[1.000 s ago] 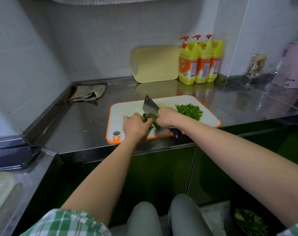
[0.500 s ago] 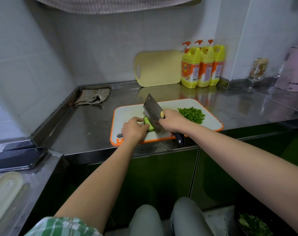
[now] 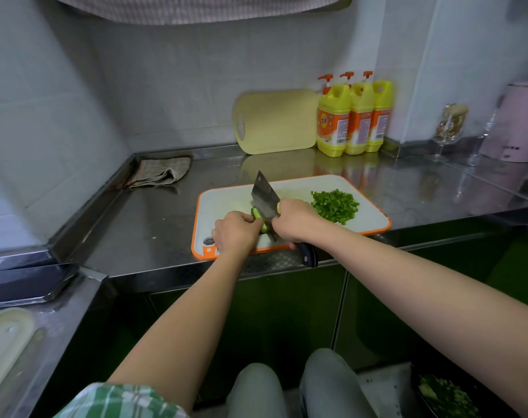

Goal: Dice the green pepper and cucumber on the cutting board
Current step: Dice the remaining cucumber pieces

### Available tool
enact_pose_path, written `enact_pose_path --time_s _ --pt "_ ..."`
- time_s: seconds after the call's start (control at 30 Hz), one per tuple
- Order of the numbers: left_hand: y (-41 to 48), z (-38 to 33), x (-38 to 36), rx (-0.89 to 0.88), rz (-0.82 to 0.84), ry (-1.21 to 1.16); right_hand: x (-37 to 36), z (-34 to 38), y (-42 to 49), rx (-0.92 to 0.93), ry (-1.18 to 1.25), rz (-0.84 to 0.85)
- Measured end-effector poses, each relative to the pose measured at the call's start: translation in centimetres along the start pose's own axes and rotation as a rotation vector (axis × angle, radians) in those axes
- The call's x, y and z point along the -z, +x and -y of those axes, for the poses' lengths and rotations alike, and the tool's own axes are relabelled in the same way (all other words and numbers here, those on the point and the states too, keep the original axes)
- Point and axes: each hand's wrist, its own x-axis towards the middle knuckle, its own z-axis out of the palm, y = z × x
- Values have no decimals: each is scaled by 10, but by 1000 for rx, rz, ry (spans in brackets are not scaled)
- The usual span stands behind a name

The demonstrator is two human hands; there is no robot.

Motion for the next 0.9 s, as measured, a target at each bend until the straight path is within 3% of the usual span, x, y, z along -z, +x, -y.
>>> enact_pose_path --time_s 0.37,0.6,0.9 --pt "0 -2 1 15 1 -9 -3 2 3 -3 6 4" --pt "2 -9 2 28 53 117 14 -30 11 -19 309 -149" --pt "1 -21 15 9 122 268 26 -35 -5 -83 -95 47"
